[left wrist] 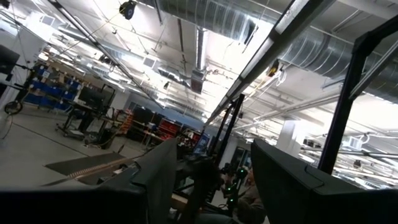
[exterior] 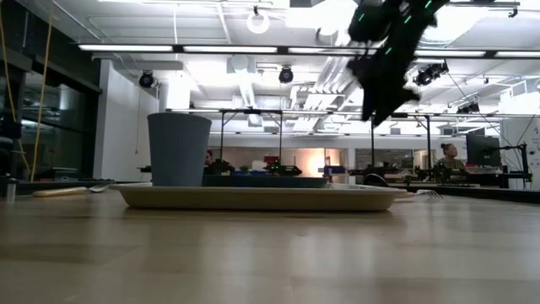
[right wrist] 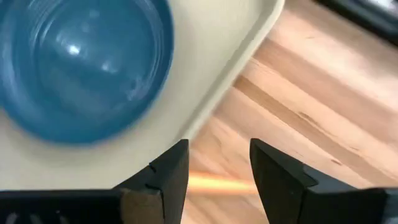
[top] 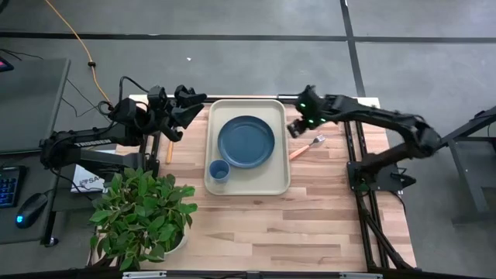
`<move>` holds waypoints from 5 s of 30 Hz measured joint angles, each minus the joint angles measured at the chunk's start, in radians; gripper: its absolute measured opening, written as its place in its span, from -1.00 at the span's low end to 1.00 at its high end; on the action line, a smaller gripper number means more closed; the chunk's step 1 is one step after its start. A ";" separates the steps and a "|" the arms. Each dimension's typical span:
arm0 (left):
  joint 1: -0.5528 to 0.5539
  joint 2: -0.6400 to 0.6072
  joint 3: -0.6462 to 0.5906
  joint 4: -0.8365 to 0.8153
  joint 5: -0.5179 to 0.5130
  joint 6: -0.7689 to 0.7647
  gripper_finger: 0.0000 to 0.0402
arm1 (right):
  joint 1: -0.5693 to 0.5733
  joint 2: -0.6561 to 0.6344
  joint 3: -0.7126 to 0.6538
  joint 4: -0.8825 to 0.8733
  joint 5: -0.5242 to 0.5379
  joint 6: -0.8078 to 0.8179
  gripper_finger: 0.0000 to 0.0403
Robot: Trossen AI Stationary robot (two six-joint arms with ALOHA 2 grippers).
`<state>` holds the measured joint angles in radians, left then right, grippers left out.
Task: Pick and place plate/cup/fork/spoon on tray
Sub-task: Put the brown spoon on the white tray to the top of the blue plate
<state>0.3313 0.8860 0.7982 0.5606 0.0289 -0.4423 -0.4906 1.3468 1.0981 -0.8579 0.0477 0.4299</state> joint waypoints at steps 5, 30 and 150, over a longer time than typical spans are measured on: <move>0.000 0.000 0.000 -0.053 -0.015 -0.003 -0.06 | 0.065 -0.236 -0.100 -0.011 0.033 -0.008 -0.20; 0.000 0.000 0.000 -0.198 -0.015 0.000 -0.06 | 0.230 -0.856 -0.713 1.232 -0.126 0.201 -0.20; -0.128 0.623 0.379 -0.540 0.050 -0.329 -1.00 | 0.241 -0.250 -0.562 1.667 -0.269 0.422 -0.20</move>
<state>0.2031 1.5088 1.1777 0.0202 0.0793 -0.7718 -0.2493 1.0973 0.5362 0.8089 -0.2218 0.8520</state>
